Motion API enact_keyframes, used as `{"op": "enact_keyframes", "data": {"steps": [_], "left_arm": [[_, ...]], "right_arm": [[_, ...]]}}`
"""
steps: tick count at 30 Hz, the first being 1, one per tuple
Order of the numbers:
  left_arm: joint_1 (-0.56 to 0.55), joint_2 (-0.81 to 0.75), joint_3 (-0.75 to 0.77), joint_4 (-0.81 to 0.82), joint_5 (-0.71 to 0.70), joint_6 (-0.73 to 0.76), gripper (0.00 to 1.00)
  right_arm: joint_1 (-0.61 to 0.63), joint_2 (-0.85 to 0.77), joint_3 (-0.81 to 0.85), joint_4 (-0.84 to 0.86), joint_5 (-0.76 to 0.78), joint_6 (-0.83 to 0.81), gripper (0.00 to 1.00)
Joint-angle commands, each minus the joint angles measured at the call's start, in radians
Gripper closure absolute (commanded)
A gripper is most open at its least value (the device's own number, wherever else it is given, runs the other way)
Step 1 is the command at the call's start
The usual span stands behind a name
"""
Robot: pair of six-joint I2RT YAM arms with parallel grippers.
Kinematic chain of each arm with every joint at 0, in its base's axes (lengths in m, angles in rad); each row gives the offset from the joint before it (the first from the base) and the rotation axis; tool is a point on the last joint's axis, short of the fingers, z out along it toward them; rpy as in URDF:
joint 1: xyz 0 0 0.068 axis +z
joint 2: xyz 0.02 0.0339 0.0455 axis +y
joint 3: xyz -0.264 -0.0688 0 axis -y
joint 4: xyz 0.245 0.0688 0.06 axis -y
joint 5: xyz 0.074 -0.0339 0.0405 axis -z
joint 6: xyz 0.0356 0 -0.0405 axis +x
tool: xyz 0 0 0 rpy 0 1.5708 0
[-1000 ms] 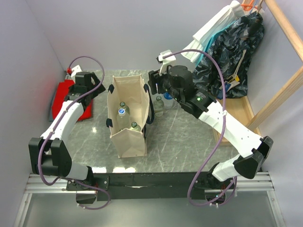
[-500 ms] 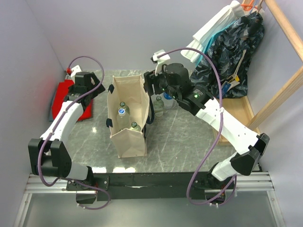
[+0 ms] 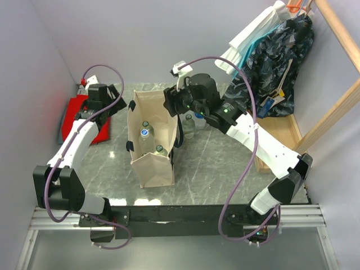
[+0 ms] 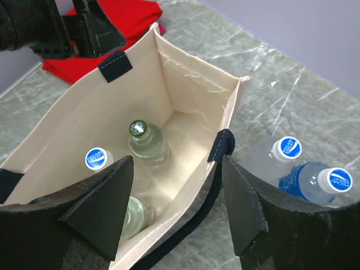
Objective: Take the beverage out of the canvas bag
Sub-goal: Take out the drink from the canvas bag.
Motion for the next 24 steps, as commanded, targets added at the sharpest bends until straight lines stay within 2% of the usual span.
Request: {"op": "enact_keyframes", "data": {"steps": [1,24], "left_arm": [[0.003,-0.006,0.045,0.009,0.050,0.022,0.04],[0.001,0.008,0.036,0.015,0.058,0.013,0.04]], "right_arm": [[0.010,0.008,0.038,-0.003,-0.025,-0.008,0.30],[0.019,0.060,0.057,-0.031,-0.060,-0.006,0.30]]}}
